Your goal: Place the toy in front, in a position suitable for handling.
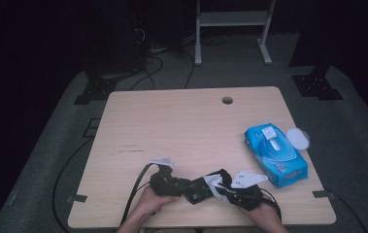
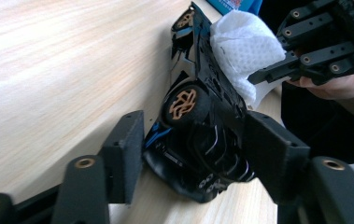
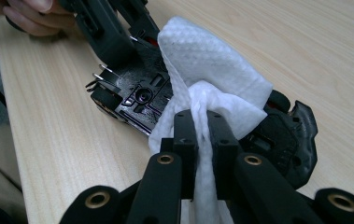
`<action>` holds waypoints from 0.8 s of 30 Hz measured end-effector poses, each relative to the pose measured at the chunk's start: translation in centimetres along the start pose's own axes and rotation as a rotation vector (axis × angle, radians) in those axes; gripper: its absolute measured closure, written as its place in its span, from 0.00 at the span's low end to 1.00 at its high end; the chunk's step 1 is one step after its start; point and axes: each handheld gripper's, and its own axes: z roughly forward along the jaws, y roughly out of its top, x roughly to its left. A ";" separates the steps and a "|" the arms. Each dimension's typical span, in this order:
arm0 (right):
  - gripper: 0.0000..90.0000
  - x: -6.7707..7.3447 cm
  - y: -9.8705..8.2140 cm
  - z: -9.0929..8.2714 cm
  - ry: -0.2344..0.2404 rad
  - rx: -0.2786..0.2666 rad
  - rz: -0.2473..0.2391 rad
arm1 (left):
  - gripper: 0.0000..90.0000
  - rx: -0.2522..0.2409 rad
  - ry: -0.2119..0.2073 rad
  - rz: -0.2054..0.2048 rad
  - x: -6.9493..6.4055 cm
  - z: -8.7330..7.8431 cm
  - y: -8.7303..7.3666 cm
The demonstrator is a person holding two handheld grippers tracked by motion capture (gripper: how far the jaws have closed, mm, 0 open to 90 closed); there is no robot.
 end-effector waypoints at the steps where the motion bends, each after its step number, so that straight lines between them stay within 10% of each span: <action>1: 0.94 0.0 0.0 0.0 0.000 -0.001 -0.002 | 0.42 0.008 -0.007 0.003 -0.1 0.3 0.1; 10: 0.94 0.1 -0.1 -0.1 0.000 0.000 0.000 | 0.27 0.043 0.044 -0.014 -1.1 -0.1 -0.3; 16: 0.94 0.3 0.0 -0.1 -0.017 0.005 0.004 | 0.27 0.058 0.015 -0.176 -0.9 -1.1 -0.6; 24: 0.94 0.4 -0.1 -0.1 -0.007 0.003 0.022 | 0.30 0.022 -0.018 -0.245 -0.8 -0.1 -0.5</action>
